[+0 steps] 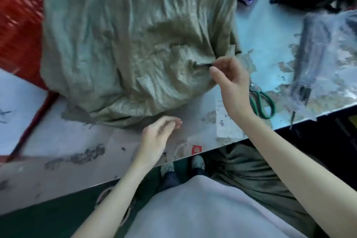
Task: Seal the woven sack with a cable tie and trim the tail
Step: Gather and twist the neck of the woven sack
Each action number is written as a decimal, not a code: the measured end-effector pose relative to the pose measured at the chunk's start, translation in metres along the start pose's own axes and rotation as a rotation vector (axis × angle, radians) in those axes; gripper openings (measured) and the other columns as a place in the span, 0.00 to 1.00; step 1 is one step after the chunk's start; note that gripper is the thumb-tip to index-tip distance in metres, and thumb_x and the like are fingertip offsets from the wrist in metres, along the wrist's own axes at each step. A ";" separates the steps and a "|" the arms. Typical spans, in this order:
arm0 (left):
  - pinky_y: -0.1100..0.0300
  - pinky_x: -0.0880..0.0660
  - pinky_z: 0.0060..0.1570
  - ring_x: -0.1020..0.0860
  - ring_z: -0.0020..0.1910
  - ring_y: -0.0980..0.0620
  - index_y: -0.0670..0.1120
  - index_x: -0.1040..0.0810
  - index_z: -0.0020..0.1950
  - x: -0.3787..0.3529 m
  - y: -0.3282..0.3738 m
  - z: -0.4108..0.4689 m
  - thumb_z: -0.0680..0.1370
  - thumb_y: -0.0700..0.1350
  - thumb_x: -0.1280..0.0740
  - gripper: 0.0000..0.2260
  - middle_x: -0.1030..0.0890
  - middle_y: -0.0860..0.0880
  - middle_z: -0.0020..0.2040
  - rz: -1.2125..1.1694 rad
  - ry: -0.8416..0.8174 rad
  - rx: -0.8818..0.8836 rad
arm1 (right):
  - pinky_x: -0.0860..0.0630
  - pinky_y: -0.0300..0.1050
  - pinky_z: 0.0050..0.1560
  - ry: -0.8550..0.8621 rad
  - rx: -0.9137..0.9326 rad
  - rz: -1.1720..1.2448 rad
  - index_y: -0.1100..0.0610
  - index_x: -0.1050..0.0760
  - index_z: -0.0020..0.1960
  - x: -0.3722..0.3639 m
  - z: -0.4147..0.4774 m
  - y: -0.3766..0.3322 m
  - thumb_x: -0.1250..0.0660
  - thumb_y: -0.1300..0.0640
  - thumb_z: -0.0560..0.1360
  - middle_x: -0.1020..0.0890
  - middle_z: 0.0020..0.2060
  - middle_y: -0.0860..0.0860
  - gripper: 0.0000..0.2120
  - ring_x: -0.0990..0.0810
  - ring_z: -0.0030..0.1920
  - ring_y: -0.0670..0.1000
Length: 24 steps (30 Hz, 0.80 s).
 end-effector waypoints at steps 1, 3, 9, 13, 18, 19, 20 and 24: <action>0.58 0.24 0.56 0.18 0.53 0.55 0.51 0.17 0.50 0.010 0.012 -0.004 0.81 0.41 0.38 0.10 0.15 0.55 0.48 0.048 0.054 -0.094 | 0.27 0.42 0.40 -0.015 0.045 -0.046 0.59 0.26 0.47 -0.008 -0.001 -0.008 0.33 0.62 0.73 0.23 0.38 0.52 0.04 0.25 0.39 0.49; 0.62 0.24 0.55 0.19 0.53 0.57 0.49 0.18 0.52 0.034 0.043 -0.015 0.80 0.42 0.37 0.08 0.15 0.54 0.50 0.173 0.210 -0.272 | 0.27 0.40 0.43 -0.057 0.122 -0.125 0.61 0.27 0.52 -0.025 -0.004 -0.023 0.33 0.62 0.73 0.22 0.44 0.55 0.09 0.24 0.41 0.50; 0.51 0.37 0.66 0.30 0.68 0.49 0.44 0.26 0.66 0.109 0.110 -0.011 0.78 0.44 0.34 0.17 0.26 0.45 0.66 0.679 0.742 -0.519 | 0.24 0.49 0.50 -0.068 0.235 -0.133 0.61 0.29 0.57 -0.067 -0.005 -0.057 0.32 0.62 0.73 0.24 0.52 0.55 0.15 0.23 0.47 0.55; 0.42 0.43 0.70 0.42 0.77 0.48 0.50 0.40 0.76 0.119 0.123 0.040 0.76 0.50 0.33 0.30 0.39 0.47 0.78 0.930 0.659 -0.377 | 0.24 0.50 0.50 -0.085 0.294 -0.154 0.62 0.29 0.58 -0.085 -0.005 -0.070 0.32 0.63 0.73 0.24 0.52 0.58 0.15 0.23 0.48 0.56; 0.46 0.32 0.63 0.28 0.64 0.42 0.44 0.31 0.71 0.100 0.108 0.081 0.77 0.43 0.32 0.23 0.24 0.44 0.65 0.809 0.437 -0.392 | 0.24 0.48 0.50 -0.080 0.279 -0.199 0.60 0.30 0.58 -0.095 0.006 -0.075 0.31 0.61 0.72 0.26 0.52 0.56 0.16 0.24 0.47 0.54; 0.46 0.29 0.58 0.26 0.59 0.41 0.42 0.25 0.64 0.097 0.111 0.080 0.76 0.39 0.32 0.17 0.21 0.43 0.58 0.792 0.448 -0.464 | 0.24 0.48 0.50 -0.077 0.263 -0.212 0.59 0.30 0.59 -0.097 0.009 -0.073 0.31 0.60 0.72 0.26 0.53 0.56 0.17 0.24 0.48 0.54; 0.46 0.27 0.53 0.25 0.53 0.40 0.40 0.22 0.57 0.096 0.113 0.077 0.75 0.36 0.33 0.11 0.21 0.41 0.52 0.764 0.457 -0.521 | 0.24 0.49 0.51 -0.074 0.249 -0.223 0.59 0.31 0.60 -0.098 0.012 -0.070 0.30 0.58 0.72 0.26 0.54 0.56 0.19 0.25 0.48 0.54; 0.51 0.28 0.45 0.25 0.46 0.41 0.37 0.24 0.47 0.086 0.116 0.054 0.75 0.31 0.38 0.05 0.24 0.41 0.45 0.654 0.432 -0.625 | 0.26 0.53 0.58 -0.061 0.173 -0.250 0.58 0.34 0.65 -0.105 0.020 -0.058 0.28 0.52 0.71 0.28 0.58 0.56 0.27 0.26 0.56 0.53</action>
Point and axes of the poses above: each hand's wrist, its own z-axis towards the middle knuckle, its own x-axis out of the back of the hand, y = z × x, the point moved 10 cm from there along z, towards the middle knuckle
